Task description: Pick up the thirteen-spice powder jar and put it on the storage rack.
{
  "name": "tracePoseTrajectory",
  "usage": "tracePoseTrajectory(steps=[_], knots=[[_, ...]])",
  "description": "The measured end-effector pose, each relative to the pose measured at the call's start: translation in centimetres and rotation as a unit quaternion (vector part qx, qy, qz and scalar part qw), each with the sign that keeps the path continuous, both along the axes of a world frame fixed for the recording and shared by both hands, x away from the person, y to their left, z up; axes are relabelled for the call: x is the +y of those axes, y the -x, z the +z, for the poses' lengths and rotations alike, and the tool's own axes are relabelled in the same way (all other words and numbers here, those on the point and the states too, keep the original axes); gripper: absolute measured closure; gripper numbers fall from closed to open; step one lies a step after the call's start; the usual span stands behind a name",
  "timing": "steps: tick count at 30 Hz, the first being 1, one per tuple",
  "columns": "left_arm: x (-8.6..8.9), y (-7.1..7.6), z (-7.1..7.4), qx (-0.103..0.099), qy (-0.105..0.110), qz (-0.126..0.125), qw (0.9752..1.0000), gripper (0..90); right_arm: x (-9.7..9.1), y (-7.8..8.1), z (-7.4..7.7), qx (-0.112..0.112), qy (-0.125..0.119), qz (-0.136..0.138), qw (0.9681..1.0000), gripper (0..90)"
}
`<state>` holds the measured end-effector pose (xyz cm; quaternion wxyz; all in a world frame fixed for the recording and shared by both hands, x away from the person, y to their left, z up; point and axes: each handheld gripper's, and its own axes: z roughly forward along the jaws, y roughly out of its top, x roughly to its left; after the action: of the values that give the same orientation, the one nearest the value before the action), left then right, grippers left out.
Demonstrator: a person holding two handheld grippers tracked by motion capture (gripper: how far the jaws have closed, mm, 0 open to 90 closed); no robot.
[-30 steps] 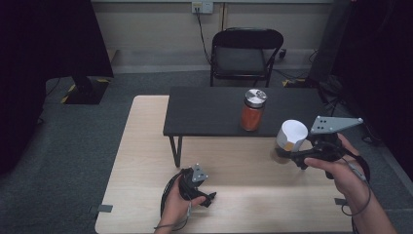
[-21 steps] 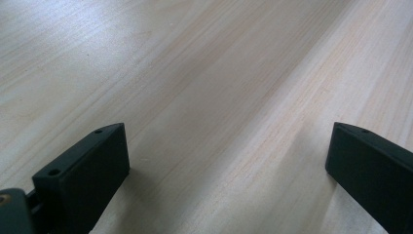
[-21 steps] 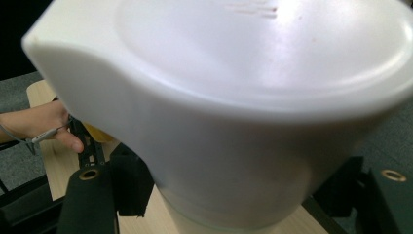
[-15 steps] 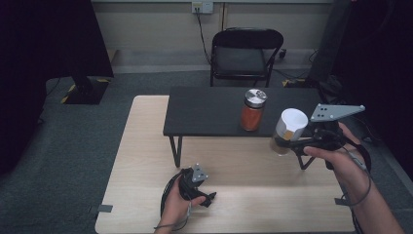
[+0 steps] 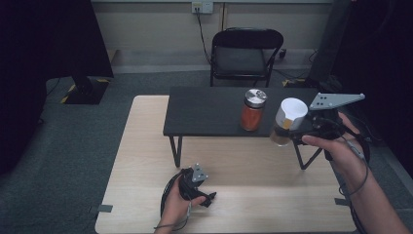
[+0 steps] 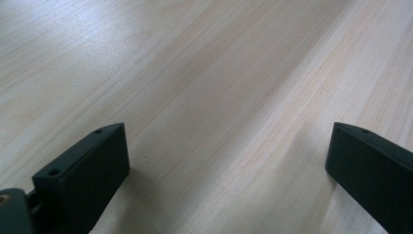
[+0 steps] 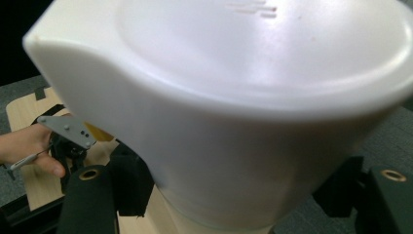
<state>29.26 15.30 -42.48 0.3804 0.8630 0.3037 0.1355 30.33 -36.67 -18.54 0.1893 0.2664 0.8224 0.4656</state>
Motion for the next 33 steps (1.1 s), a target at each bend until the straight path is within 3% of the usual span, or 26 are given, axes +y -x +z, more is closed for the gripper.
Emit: tracePoseTrajectory(steps=[33], knots=[[0.0, 0.0, 0.0, 0.0, -0.001, 0.0, 1.0, 1.6, 1.7, -2.8, 0.7, 0.009, 0.01, -0.045, 0.9989, 30.6]])
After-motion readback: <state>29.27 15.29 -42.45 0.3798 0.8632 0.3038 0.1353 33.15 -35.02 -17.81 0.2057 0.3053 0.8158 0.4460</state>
